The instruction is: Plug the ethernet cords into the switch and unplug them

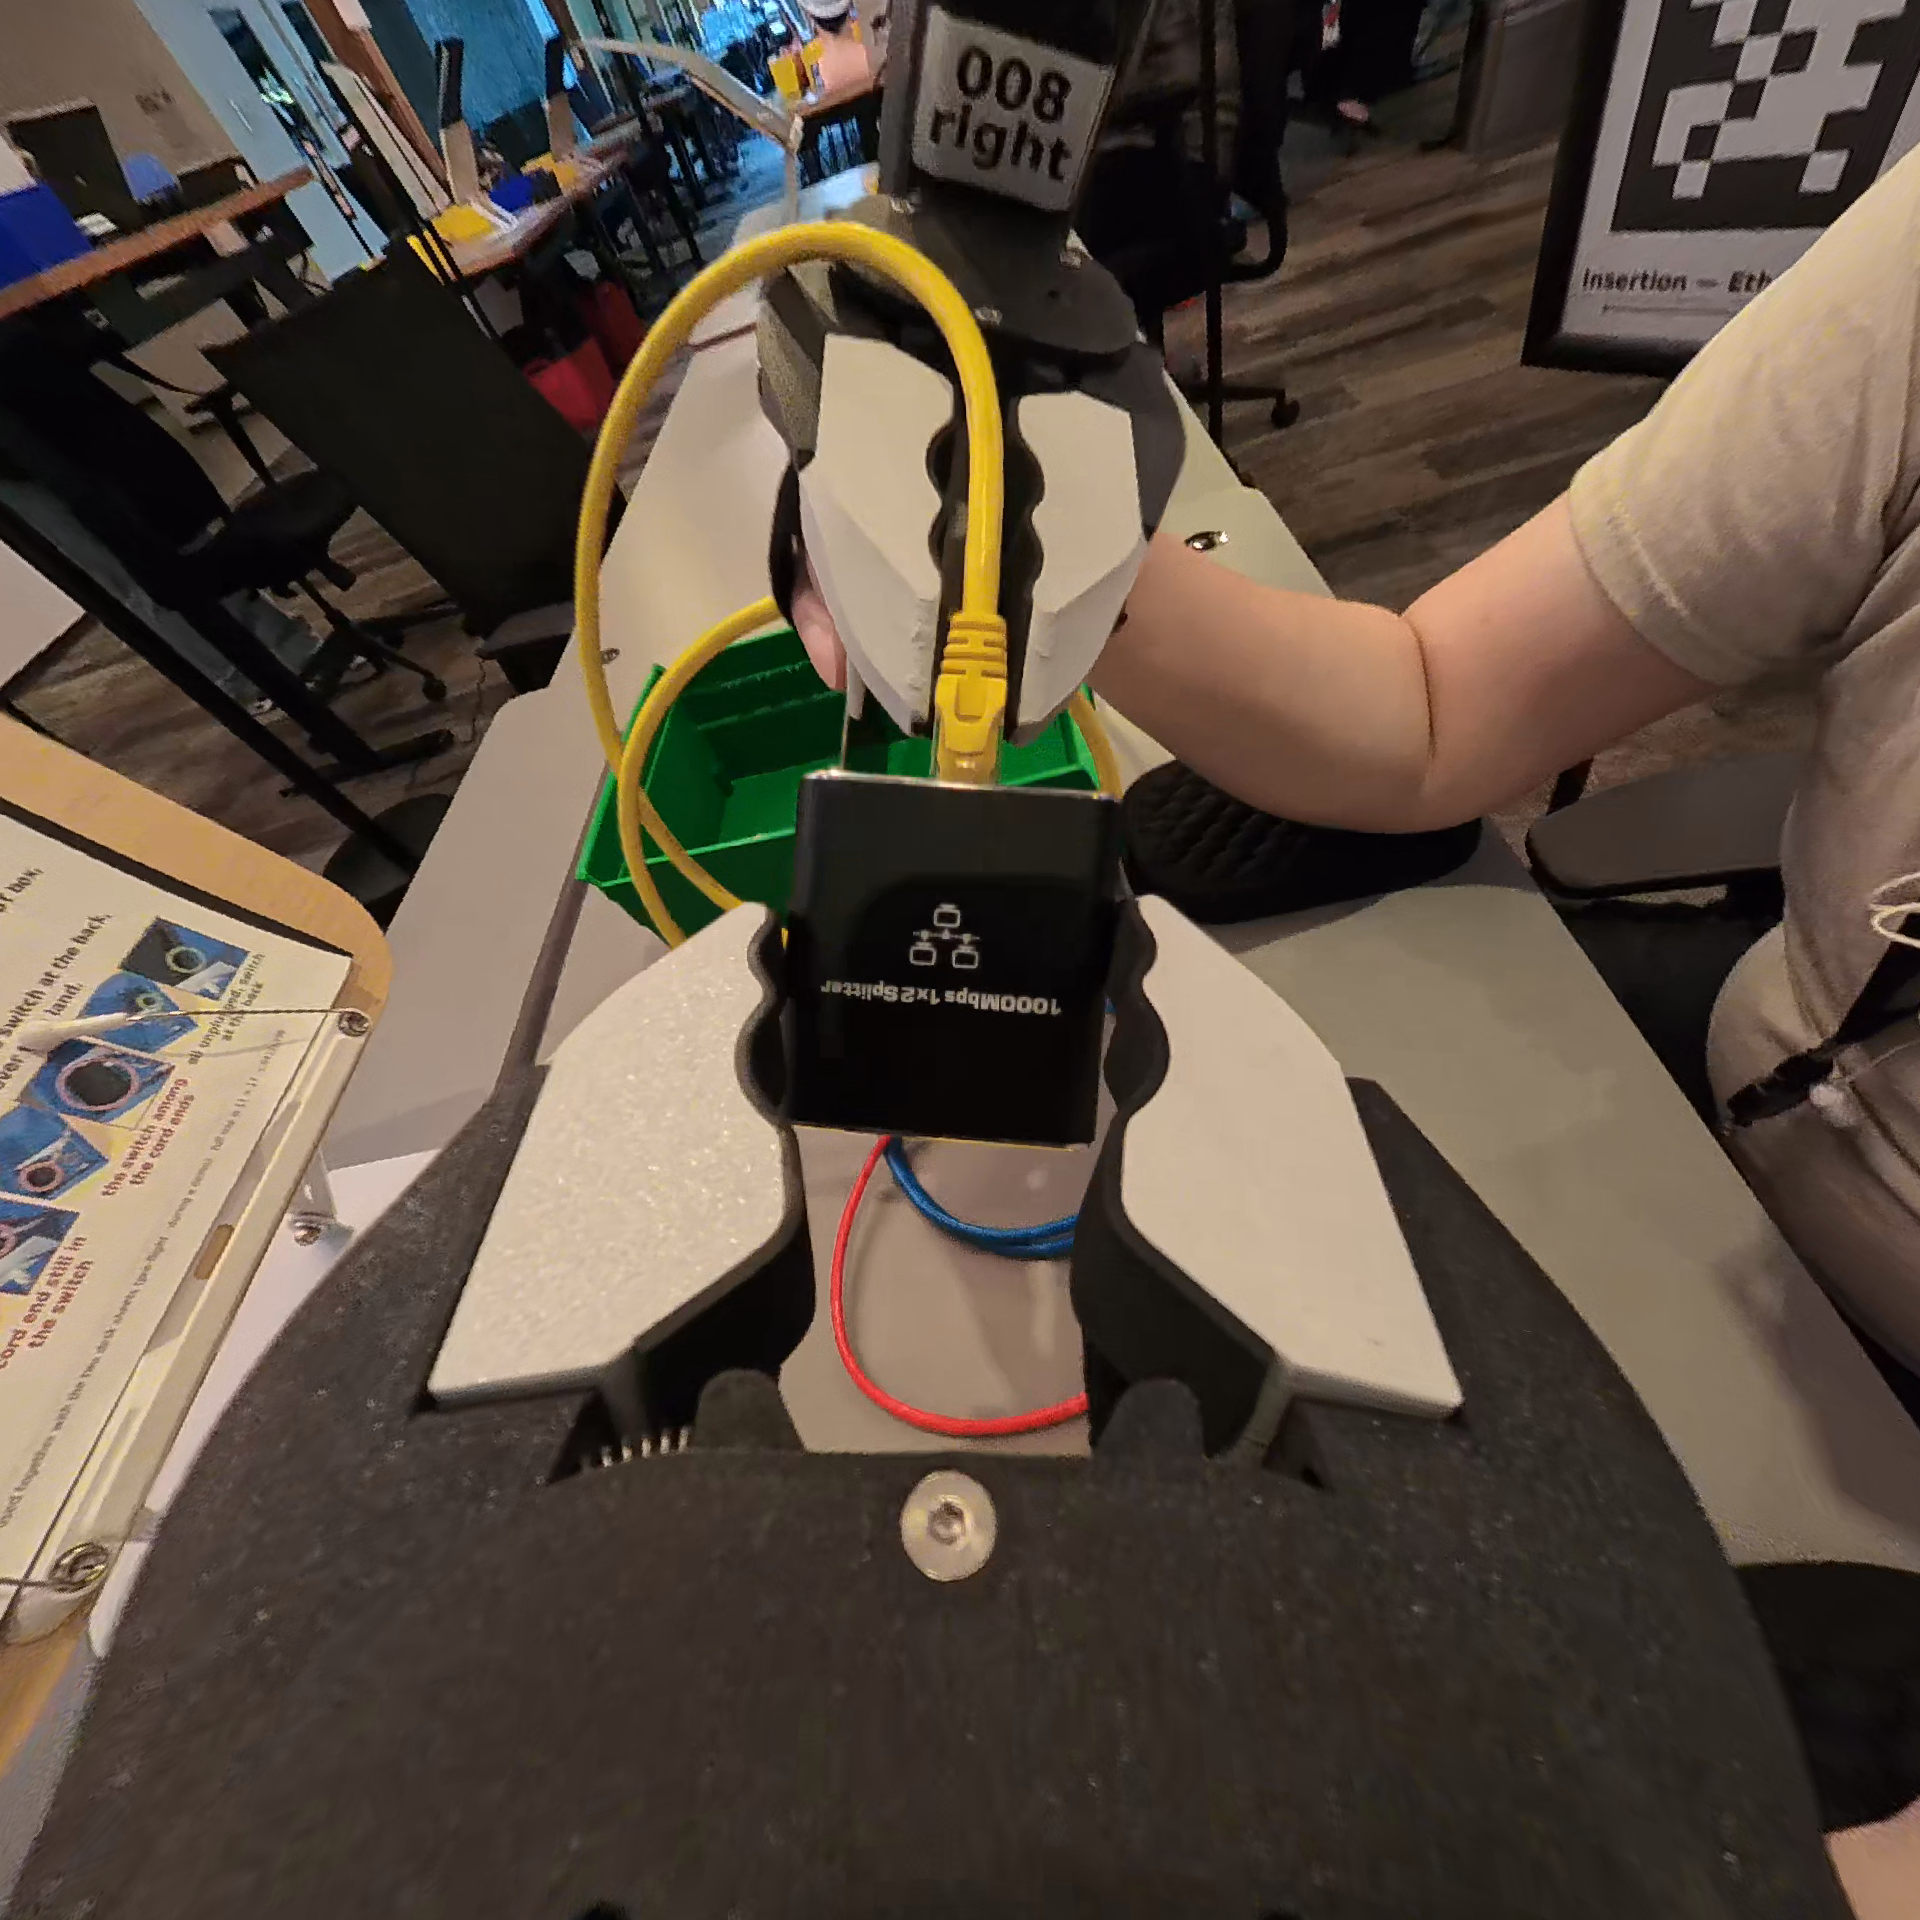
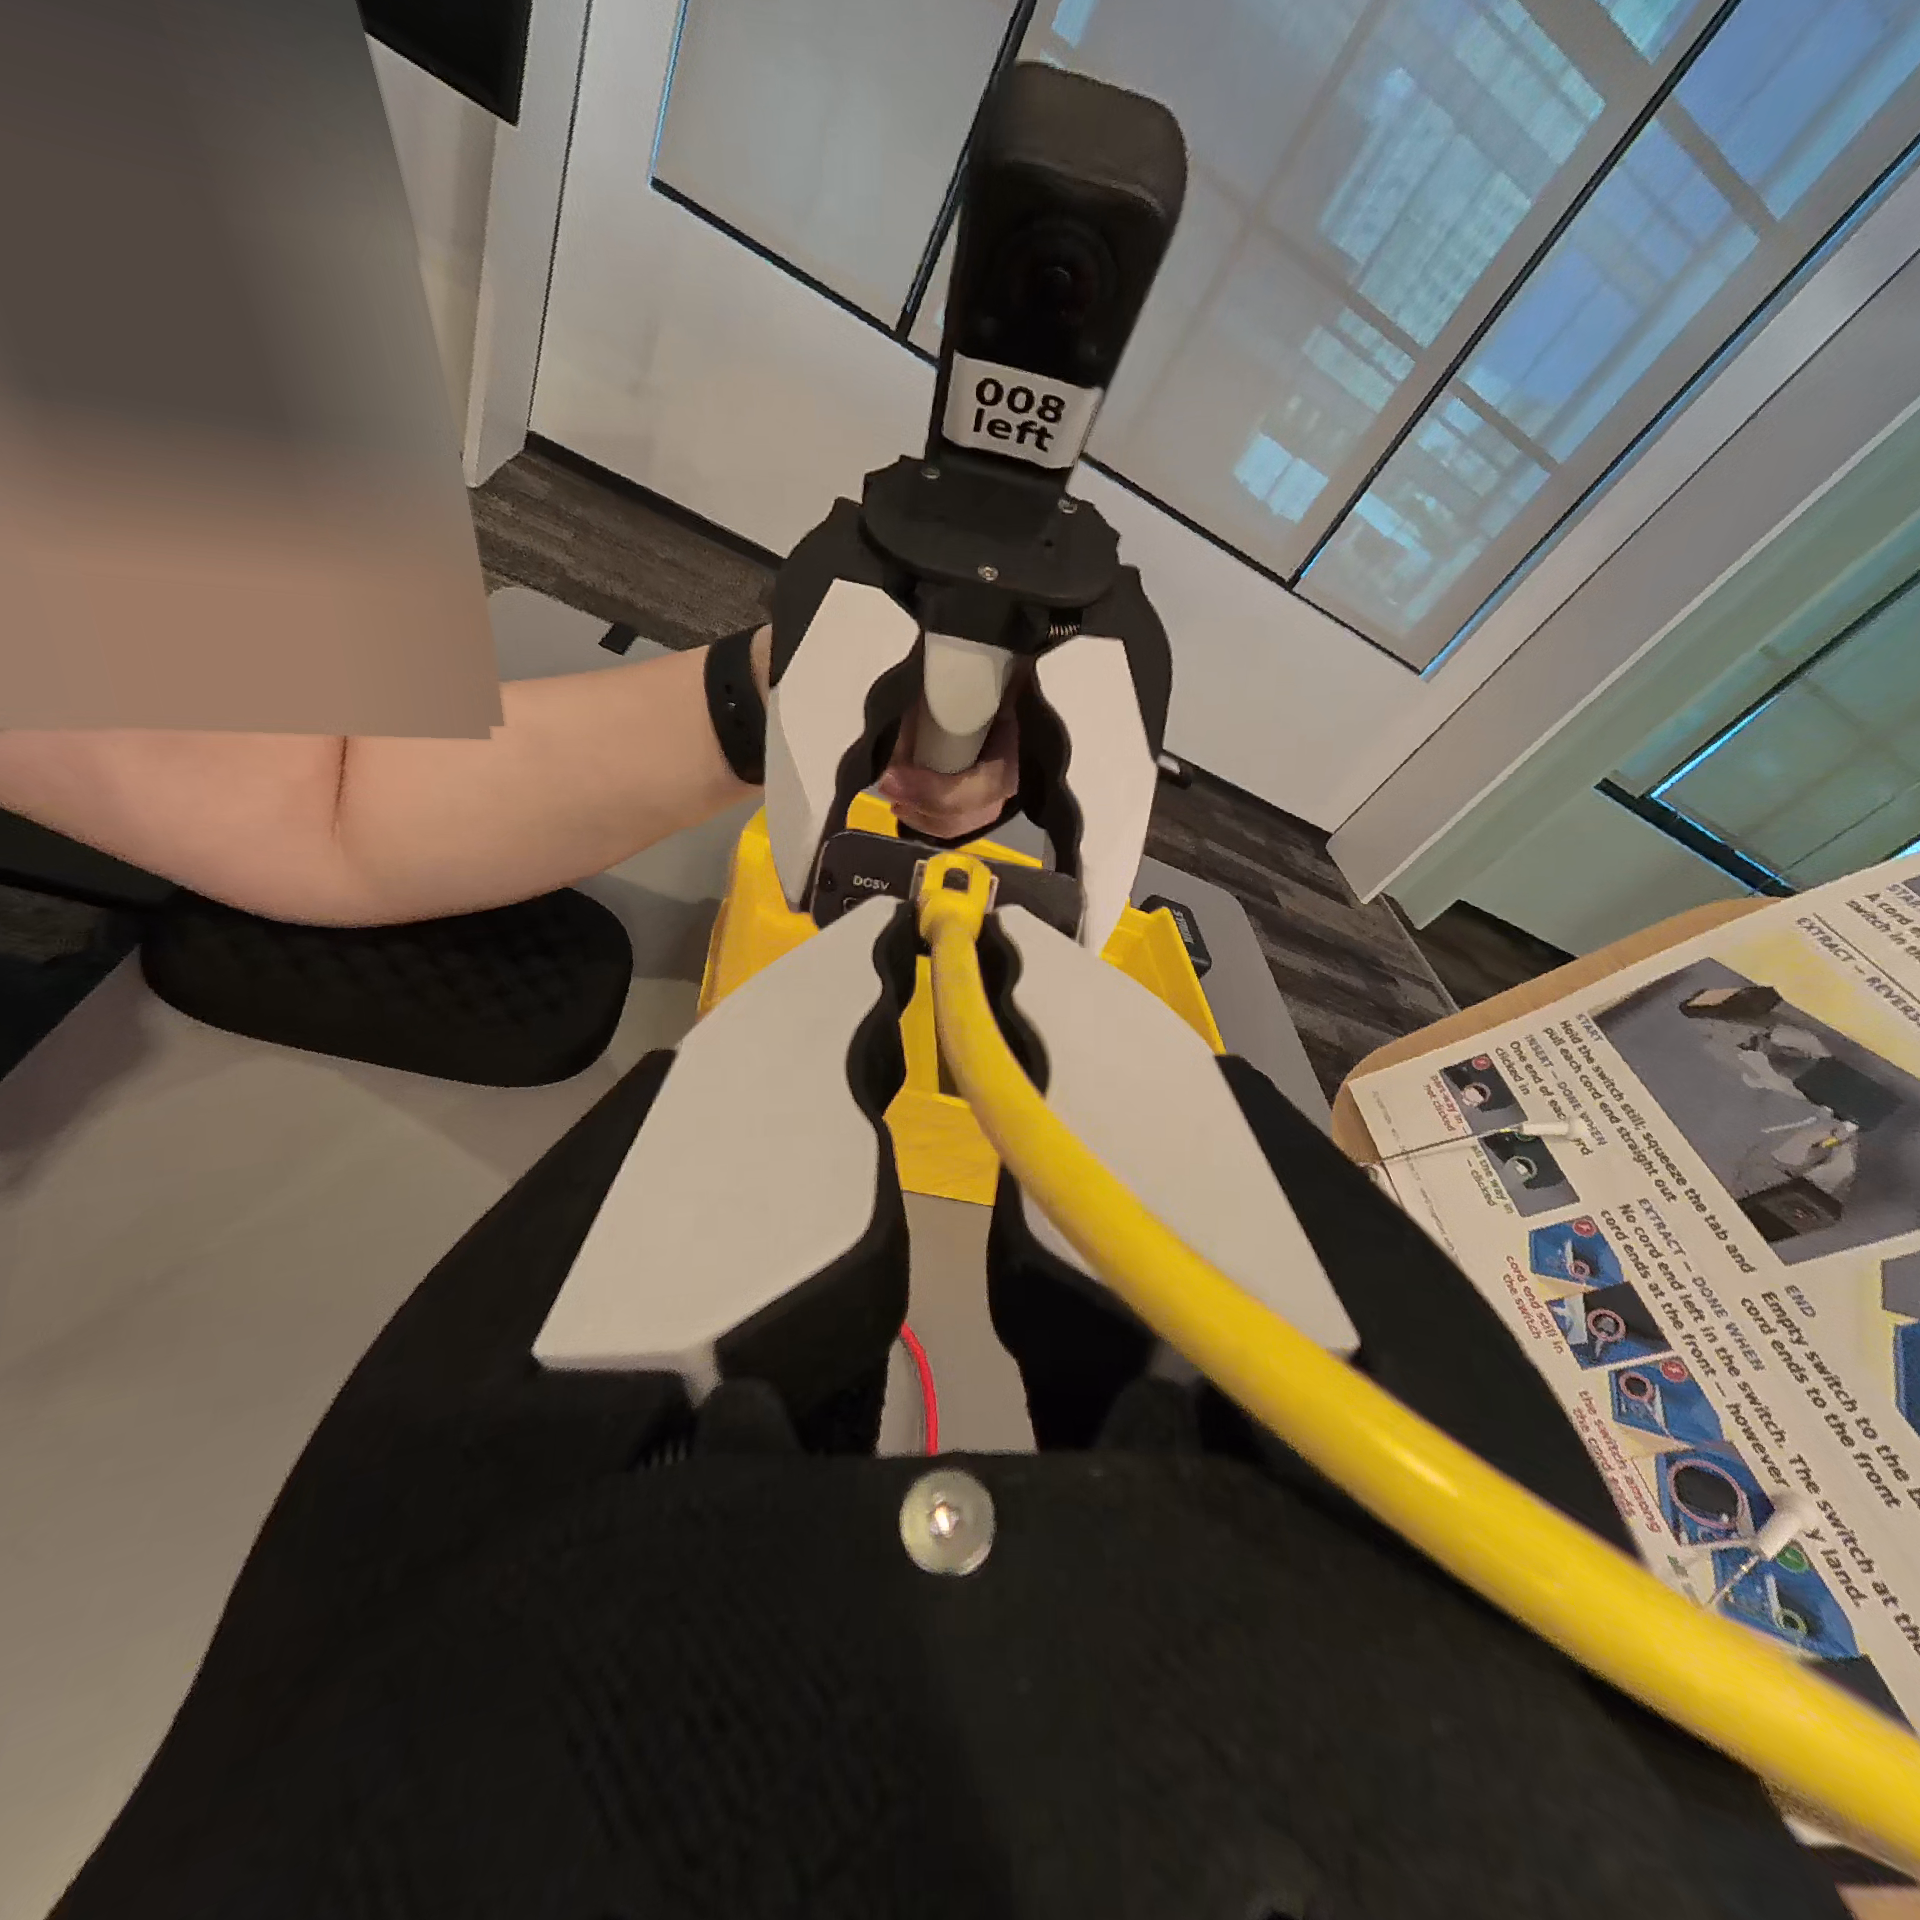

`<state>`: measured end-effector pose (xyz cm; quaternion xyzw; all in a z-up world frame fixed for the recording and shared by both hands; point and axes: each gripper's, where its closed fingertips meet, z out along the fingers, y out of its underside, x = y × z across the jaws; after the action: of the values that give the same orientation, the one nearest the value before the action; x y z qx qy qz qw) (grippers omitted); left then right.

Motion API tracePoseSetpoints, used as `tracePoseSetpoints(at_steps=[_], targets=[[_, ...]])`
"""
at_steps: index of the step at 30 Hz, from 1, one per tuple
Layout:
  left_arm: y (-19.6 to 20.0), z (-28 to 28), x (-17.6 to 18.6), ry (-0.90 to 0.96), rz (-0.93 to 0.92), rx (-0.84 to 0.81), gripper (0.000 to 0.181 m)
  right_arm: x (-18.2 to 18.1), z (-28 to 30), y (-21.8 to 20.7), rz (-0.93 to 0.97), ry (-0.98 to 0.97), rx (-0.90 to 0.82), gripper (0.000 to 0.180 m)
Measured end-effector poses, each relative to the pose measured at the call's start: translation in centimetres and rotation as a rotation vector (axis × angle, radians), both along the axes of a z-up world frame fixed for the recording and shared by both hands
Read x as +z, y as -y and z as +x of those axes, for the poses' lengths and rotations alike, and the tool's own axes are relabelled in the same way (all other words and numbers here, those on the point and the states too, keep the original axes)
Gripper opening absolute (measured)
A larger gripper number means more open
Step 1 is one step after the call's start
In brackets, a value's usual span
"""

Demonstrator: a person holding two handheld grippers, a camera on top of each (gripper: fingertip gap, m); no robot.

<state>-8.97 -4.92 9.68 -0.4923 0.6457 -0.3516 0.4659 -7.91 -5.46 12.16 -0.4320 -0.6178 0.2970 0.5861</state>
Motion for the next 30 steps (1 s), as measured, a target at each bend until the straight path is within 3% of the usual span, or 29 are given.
tracePoseSetpoints(at_steps=[1,5,20,30], targets=[[0.0,-0.1,0.3,0.018,-0.002,0.001,0.059,0.1,0.0,0.0,-0.002,-0.007,0.0,0.013],[0.7,0.1,2.3,0.136,-0.03,-0.034,0.059,1.6,0.3,0.5,-0.01,-0.099,0.032,0.013],[1.0,-0.4,3.7,0.188,0.013,-0.018,0.058,3.0,-0.2,0.7,-0.079,-0.206,0.052,0.013],[1.7,-0.4,5.0,0.248,-0.004,-0.024,0.058,3.6,-0.1,1.2,-0.024,-0.242,0.057,0.013]])
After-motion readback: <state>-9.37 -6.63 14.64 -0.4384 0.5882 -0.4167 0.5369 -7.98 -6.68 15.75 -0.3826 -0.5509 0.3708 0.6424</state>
